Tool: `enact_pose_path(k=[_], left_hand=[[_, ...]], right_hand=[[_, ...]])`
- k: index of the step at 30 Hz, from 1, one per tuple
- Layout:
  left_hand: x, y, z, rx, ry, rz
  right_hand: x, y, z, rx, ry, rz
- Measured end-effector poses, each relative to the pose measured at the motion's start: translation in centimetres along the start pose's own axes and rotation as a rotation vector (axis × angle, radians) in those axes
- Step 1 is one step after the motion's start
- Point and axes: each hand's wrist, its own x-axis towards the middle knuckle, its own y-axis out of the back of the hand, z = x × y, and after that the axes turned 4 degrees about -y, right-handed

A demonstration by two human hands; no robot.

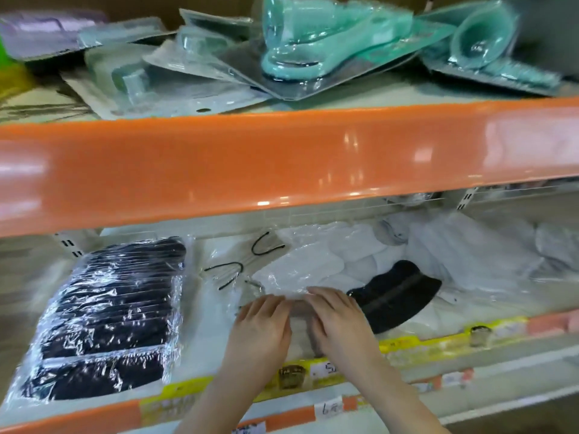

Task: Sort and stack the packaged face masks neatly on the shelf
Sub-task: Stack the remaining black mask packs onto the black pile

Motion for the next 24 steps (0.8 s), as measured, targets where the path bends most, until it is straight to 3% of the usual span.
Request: enact_pose_path(k=[10,18,24], left_hand=[[3.6,-4.1,6.2,-0.04,-0.129,-0.019],[5.5,-7.3,10.1,-0.025,-0.106,-0.107],[5.5,-8.9,10.6,-0.031,-0.041,-0.107]], right_hand=[[-1.5,2.8,8.3,-0.091,-0.127,0.059],[-2.8,2.6,13.2,-0.261,-0.28,-0.057],[-2.5,2.6,13.5,-0.24,-0.257,0.006]])
